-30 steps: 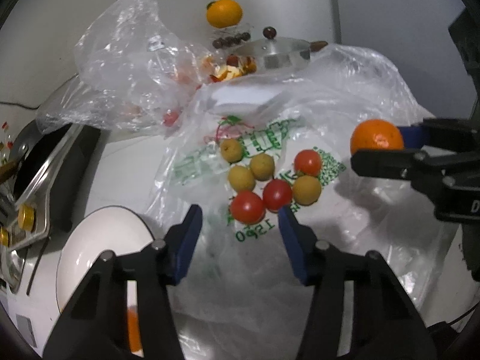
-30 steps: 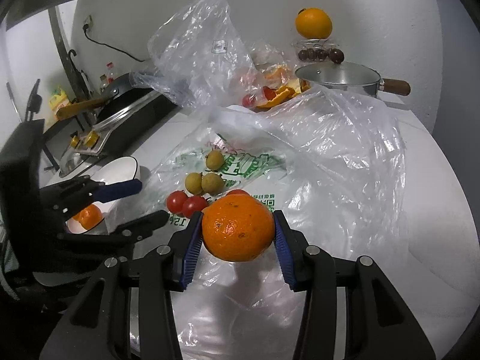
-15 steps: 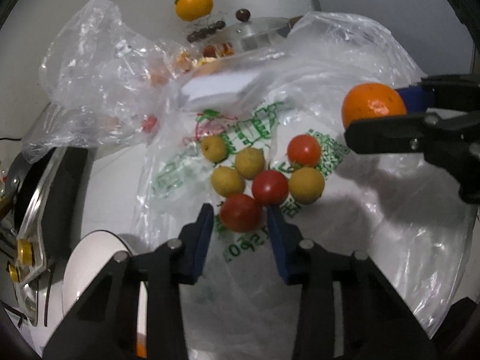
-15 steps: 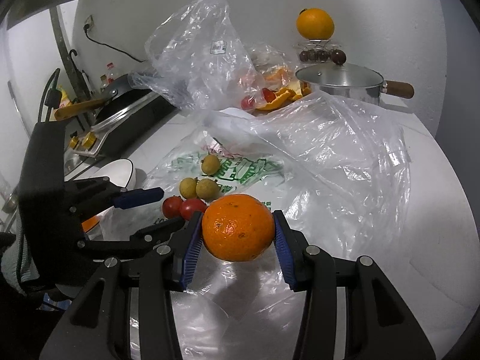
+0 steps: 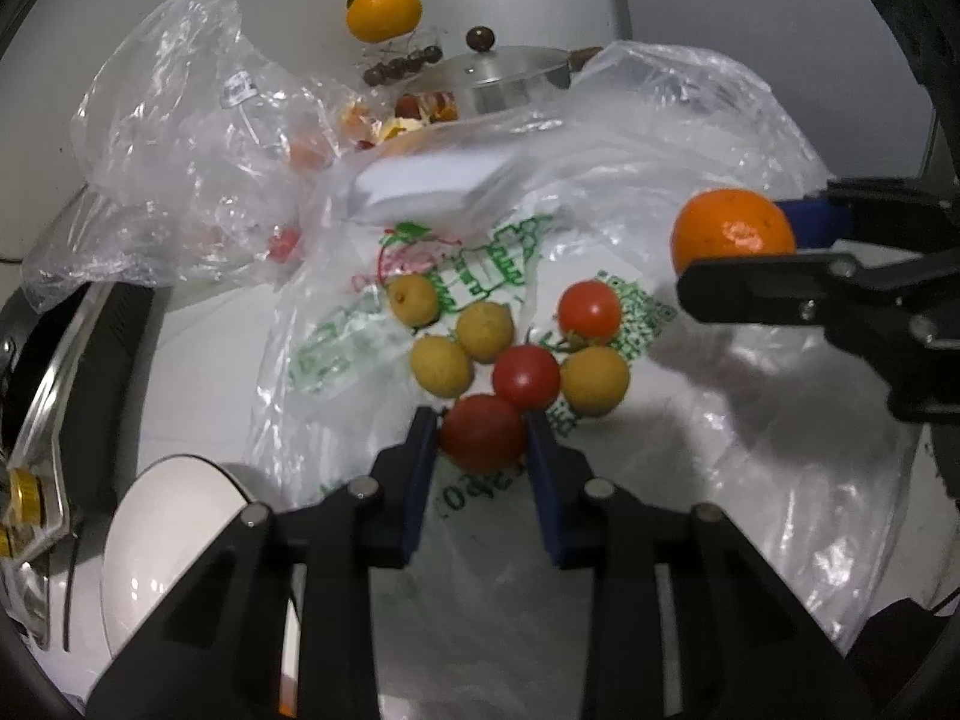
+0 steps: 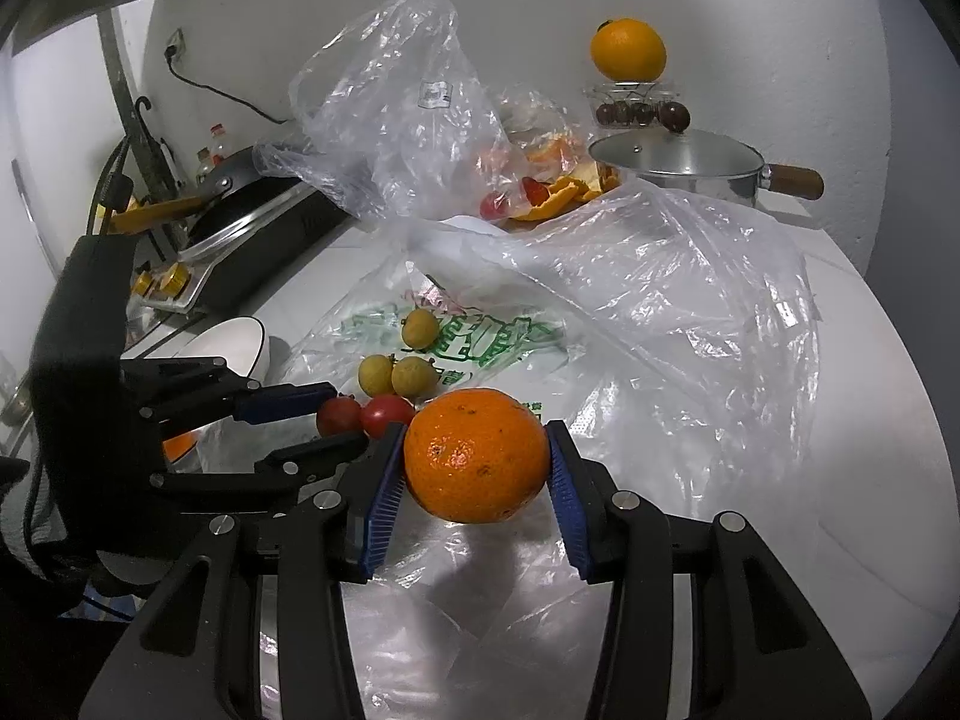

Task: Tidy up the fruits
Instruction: 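Grasp a red cherry tomato with the left gripper while the right gripper holds the orange, then lower the tomato onto the plate with the left gripper while the right gripper carries the orange, then lower the large orange onto the white plate and open the right gripper, then move both grippers back over the remaining fruit on the bag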

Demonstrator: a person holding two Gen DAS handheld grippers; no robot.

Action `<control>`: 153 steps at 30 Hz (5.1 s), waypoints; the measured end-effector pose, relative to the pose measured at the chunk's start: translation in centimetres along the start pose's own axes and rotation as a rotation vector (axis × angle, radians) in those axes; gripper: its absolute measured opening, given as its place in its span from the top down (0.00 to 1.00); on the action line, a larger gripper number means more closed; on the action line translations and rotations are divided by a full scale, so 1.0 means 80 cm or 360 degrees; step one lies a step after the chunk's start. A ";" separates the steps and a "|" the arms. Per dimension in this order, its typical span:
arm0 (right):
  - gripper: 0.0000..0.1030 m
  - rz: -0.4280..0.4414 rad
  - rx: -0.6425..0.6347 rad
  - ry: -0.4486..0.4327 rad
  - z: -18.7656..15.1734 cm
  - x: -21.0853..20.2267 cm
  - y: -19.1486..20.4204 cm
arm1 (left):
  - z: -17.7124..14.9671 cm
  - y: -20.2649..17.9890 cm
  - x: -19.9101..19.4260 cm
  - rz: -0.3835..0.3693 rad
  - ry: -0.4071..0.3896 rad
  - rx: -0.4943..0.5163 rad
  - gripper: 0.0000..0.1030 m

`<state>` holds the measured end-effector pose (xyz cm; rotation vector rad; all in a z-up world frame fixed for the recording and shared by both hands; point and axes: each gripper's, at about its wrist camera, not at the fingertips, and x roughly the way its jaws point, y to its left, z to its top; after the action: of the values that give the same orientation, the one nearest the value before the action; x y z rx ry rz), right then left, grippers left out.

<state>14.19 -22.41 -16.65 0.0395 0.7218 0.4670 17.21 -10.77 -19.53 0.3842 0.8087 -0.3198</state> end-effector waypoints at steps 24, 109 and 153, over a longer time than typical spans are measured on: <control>0.53 -0.0014 -0.0151 -0.0023 0.006 -0.021 0.081 | -0.032 0.035 -0.089 -0.0033 -0.0218 -0.0171 0.70; 0.53 0.0150 -0.0478 0.0300 0.069 0.184 0.300 | -0.195 0.295 -0.136 0.0200 -0.0398 -0.0872 0.24; 0.38 0.0100 -0.0480 0.0177 0.064 0.090 0.286 | -0.196 0.232 -0.191 0.0177 -0.0464 -0.0899 0.23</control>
<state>13.05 1.80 -12.89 -0.2491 0.7540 0.6376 5.07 14.69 -14.06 -0.1465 0.5564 -0.0322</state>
